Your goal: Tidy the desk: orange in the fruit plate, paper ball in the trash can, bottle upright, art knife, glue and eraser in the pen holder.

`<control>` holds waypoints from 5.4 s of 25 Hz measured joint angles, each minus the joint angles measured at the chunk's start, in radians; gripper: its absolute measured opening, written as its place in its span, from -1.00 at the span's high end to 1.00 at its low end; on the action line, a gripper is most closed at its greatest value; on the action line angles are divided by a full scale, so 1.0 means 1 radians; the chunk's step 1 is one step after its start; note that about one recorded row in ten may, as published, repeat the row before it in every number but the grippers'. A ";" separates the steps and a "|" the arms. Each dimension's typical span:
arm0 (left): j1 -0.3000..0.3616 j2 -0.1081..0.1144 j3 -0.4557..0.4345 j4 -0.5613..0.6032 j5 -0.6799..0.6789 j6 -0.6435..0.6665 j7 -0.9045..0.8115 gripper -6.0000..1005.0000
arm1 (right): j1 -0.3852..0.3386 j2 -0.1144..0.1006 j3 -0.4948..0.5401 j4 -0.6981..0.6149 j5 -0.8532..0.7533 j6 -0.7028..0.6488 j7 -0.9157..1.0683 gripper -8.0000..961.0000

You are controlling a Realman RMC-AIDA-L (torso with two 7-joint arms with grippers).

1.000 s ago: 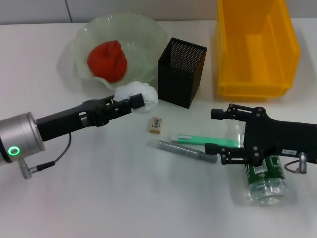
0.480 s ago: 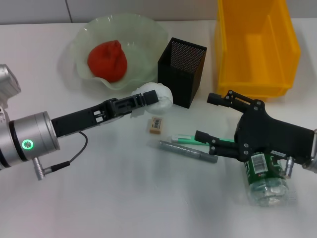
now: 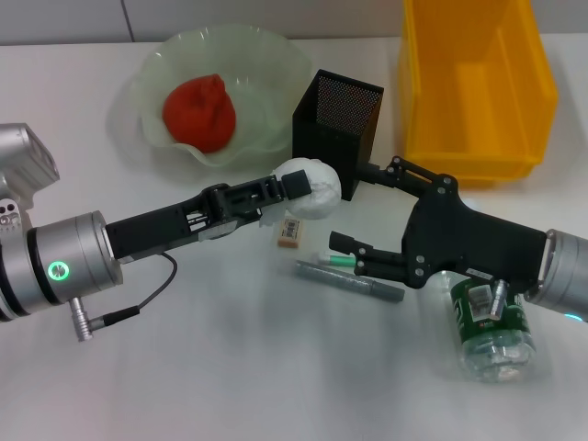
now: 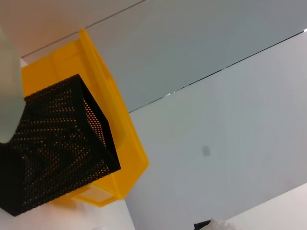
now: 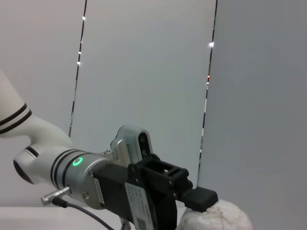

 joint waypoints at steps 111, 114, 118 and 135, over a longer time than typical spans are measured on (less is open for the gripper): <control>0.143 0.001 -0.020 0.012 0.015 0.059 0.999 -0.66 | -0.090 0.002 0.151 0.199 0.555 0.154 -0.024 -0.34; 0.143 0.001 -0.021 0.012 0.015 0.060 0.999 -0.66 | -0.085 0.001 0.160 0.199 0.555 0.165 -0.024 -0.36; 0.143 0.001 -0.021 0.012 0.015 0.060 0.997 -0.66 | -0.079 0.000 0.162 0.198 0.555 0.177 -0.019 -0.39; 0.140 0.005 -0.018 0.022 0.020 0.066 0.999 -0.66 | -0.106 -0.008 0.095 0.026 0.487 0.124 0.399 -0.69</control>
